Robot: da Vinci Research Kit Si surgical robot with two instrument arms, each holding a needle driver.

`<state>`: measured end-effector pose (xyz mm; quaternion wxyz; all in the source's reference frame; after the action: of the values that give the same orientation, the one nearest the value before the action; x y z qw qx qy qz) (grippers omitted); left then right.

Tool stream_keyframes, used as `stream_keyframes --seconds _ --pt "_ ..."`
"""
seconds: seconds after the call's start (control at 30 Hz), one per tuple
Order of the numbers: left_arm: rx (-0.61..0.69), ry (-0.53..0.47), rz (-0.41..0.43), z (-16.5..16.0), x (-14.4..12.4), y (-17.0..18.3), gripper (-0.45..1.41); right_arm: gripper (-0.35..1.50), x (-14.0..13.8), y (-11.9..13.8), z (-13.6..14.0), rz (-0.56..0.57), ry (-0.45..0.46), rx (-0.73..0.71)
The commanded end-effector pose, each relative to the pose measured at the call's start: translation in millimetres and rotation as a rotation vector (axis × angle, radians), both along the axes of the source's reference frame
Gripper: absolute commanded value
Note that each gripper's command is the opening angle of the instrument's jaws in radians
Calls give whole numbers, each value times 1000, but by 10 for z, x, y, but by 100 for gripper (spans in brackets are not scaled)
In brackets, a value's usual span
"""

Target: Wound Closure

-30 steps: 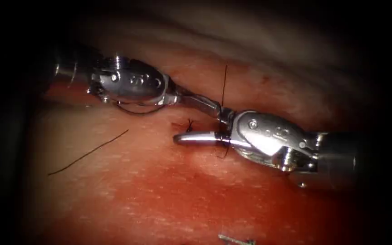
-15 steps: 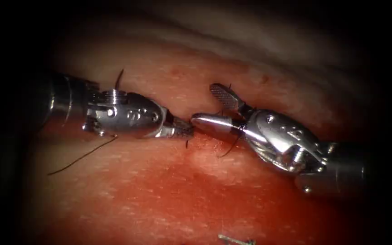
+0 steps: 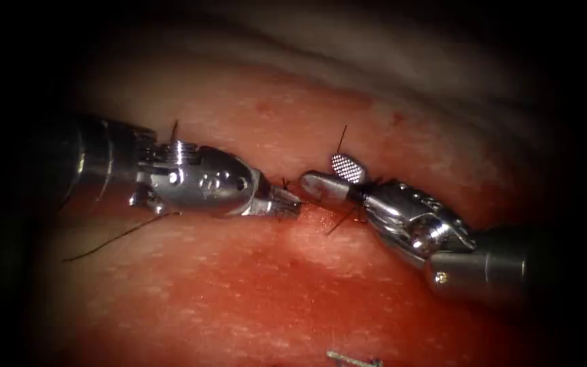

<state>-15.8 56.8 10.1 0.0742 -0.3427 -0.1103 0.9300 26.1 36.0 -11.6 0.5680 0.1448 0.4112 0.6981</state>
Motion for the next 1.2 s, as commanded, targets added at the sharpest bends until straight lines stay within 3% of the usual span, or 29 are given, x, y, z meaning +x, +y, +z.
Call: stream_keyframes --seconds 0.03,0.17,0.93,1.2 --pt "3 1 -2 8 -8 -4 -35 81 5 -1 9 3 0 3" --pt "4 6 -2 13 -18 3 -35 81 1 2 10 26 -7 14" --pt "4 10 13 35 -14 18 -35 88 3 27 53 99 6 74" --pt "8 16 13 39 -10 20 -35 67 12 26 53 88 25 76"
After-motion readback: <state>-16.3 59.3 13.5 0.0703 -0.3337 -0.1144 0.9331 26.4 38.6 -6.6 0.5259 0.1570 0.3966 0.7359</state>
